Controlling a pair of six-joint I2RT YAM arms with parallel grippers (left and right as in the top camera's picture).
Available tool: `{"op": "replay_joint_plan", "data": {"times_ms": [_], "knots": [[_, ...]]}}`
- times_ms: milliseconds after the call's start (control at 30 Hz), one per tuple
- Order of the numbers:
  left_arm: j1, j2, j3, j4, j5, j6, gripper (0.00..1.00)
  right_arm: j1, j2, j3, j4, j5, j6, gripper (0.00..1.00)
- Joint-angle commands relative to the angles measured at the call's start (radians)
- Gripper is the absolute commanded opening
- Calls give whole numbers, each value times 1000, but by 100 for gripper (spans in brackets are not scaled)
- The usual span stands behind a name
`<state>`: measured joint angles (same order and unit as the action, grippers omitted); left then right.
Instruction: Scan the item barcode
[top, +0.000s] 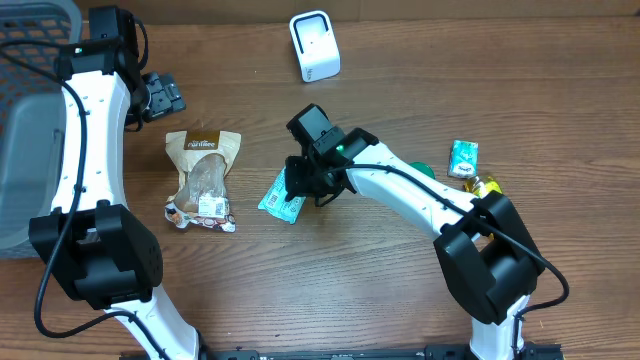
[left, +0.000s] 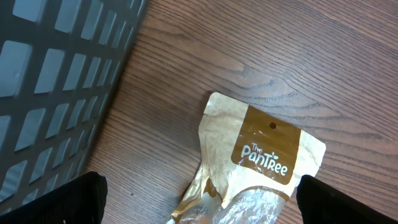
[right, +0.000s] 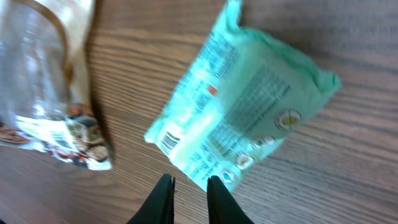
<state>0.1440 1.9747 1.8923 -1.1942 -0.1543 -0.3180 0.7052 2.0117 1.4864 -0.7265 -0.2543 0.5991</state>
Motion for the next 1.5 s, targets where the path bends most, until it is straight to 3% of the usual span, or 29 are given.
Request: {"op": "replay_joint_plan", "data": {"times_ms": [0,100,300,533,933,1100,1233,1467], "knots": [[-7,-17,6,-2,-3,-3,100,29,47,-2,6,7,-5,13],[-7,-17,6,-2,-2,-3,100,67,107,-10,6,8,-1,7],[-7,-17,6,-3,-3,-3,100,84,126,-11,6,10,-2,8],[-7,-17,6,-3,-3,-3,100,77,126,-11,2,10,-2,31],[-7,-17,6,-2,-2,-3,100,-31,61,140,-68,-69,-122,38],[-7,-17,6,-2,-3,-3,100,-88,59,143,-66,-66,-162,52],[-7,-17,6,-2,-3,-3,100,-116,59,143,-74,39,-163,59],[-7,-17,6,-3,-3,-3,99,-118,60,141,-106,190,-163,62]]}}
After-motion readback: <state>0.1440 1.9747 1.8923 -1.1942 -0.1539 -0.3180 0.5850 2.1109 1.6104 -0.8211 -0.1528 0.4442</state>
